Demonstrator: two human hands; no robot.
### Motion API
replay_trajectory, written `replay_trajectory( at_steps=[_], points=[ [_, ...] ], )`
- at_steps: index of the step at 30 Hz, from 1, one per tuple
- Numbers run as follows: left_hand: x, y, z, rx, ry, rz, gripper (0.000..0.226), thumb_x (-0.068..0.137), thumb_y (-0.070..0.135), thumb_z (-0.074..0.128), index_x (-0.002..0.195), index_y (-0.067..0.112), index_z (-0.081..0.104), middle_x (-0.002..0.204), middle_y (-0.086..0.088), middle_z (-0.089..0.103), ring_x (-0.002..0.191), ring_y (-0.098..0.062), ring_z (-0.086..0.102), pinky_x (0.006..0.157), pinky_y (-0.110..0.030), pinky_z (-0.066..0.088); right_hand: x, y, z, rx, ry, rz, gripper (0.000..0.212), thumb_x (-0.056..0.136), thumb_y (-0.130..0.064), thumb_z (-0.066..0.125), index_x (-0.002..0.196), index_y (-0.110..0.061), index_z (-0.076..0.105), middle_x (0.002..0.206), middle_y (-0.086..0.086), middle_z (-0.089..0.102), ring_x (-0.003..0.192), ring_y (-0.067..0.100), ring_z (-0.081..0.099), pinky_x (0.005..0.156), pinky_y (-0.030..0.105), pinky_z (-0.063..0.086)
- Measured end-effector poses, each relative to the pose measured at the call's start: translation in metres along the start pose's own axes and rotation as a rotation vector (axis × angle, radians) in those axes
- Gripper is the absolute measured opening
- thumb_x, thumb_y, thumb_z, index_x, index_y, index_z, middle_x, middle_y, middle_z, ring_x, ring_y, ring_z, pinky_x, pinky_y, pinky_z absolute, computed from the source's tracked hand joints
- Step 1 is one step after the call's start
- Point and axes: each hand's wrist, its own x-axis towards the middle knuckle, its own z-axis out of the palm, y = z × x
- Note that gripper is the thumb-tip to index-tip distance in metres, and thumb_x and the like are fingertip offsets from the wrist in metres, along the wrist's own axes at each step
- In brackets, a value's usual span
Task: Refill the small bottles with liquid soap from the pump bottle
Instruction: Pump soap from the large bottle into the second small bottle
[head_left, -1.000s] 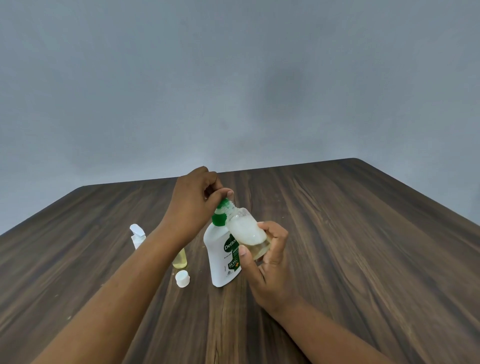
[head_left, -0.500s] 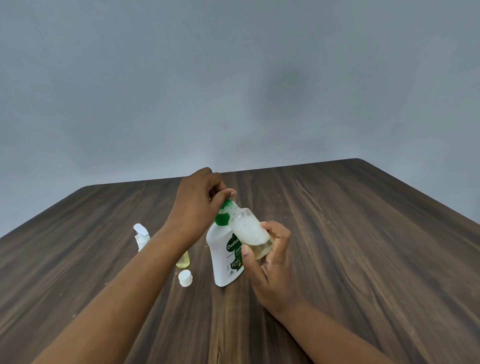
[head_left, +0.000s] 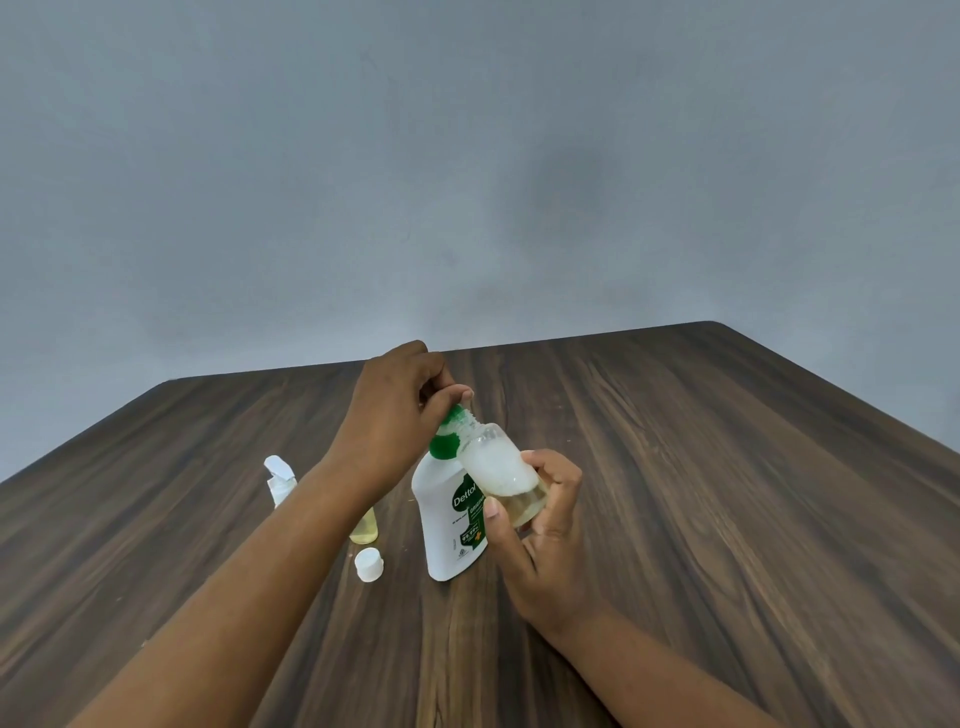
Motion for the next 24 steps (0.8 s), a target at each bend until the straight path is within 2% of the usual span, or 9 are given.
replay_trajectory(
  at_steps=[3,7,10,14,15,17,20,24],
  points=[
    [0.006,0.001,-0.005,0.003,-0.021,0.021,0.026,0.081,0.024,0.070,0.061,0.018,0.054,0.066,0.006,0.050,0.062,-0.008,0.048,0.057,-0.013,0.034,0.000,0.000,0.001,-0.012,-0.004,-0.008,0.039,0.088,-0.037,0.051,0.119,-0.035,0.027,0.110,-0.029,0.042,0.083,0.007,0.054,0.054,0.032,0.051],
    [0.011,0.005,-0.008,0.033,-0.069,0.055,0.025,0.081,0.024,0.069,0.062,0.016,0.054,0.065,0.010,0.047,0.061,-0.005,0.046,0.056,-0.010,0.033,0.000,0.001,-0.001,-0.005,-0.003,0.006,0.041,0.090,-0.045,0.051,0.121,-0.037,0.025,0.112,-0.021,0.044,0.083,0.011,0.056,0.054,0.036,0.052],
    [0.007,0.000,-0.002,0.018,-0.041,0.021,0.026,0.081,0.023,0.070,0.060,0.016,0.054,0.065,0.007,0.049,0.061,-0.007,0.046,0.056,-0.013,0.033,0.000,0.000,-0.001,-0.018,-0.009,-0.011,0.038,0.089,-0.037,0.051,0.119,-0.031,0.029,0.107,-0.022,0.046,0.079,0.007,0.054,0.052,0.034,0.051],
    [0.006,-0.001,-0.004,0.002,-0.047,0.017,0.028,0.080,0.023,0.070,0.058,0.019,0.053,0.064,0.009,0.049,0.061,-0.006,0.048,0.056,-0.010,0.034,0.000,0.000,0.000,-0.034,-0.011,-0.025,0.038,0.089,-0.037,0.051,0.120,-0.031,0.029,0.106,-0.014,0.045,0.082,0.002,0.053,0.054,0.017,0.048],
    [0.008,0.000,-0.006,0.004,-0.064,0.024,0.028,0.080,0.023,0.070,0.059,0.019,0.053,0.064,0.009,0.049,0.061,-0.005,0.048,0.056,-0.010,0.034,0.000,0.000,0.000,-0.027,-0.015,-0.023,0.039,0.090,-0.039,0.051,0.120,-0.031,0.028,0.106,-0.013,0.046,0.083,0.003,0.054,0.055,0.016,0.048],
    [0.012,0.003,-0.011,0.011,-0.093,0.047,0.025,0.080,0.023,0.070,0.061,0.016,0.056,0.065,0.010,0.049,0.061,-0.005,0.048,0.056,-0.010,0.035,0.000,0.000,0.000,-0.011,-0.021,-0.016,0.040,0.091,-0.043,0.051,0.121,-0.035,0.026,0.105,-0.005,0.049,0.081,0.009,0.057,0.055,0.022,0.050],
    [0.012,0.001,-0.010,-0.001,-0.086,0.042,0.025,0.080,0.022,0.071,0.061,0.014,0.057,0.065,0.009,0.049,0.061,-0.005,0.048,0.056,-0.009,0.034,0.001,0.002,0.000,-0.004,-0.020,-0.022,0.042,0.091,-0.039,0.051,0.122,-0.038,0.023,0.103,0.004,0.051,0.078,0.014,0.057,0.054,0.026,0.050],
    [0.001,-0.004,0.000,-0.047,0.003,-0.006,0.030,0.080,0.021,0.070,0.057,0.020,0.051,0.064,0.005,0.050,0.060,-0.006,0.048,0.057,-0.009,0.035,-0.001,0.003,0.001,-0.025,-0.024,-0.024,0.041,0.090,-0.040,0.051,0.122,-0.037,0.024,0.102,-0.003,0.049,0.078,0.012,0.054,0.053,0.031,0.051]
  ],
)
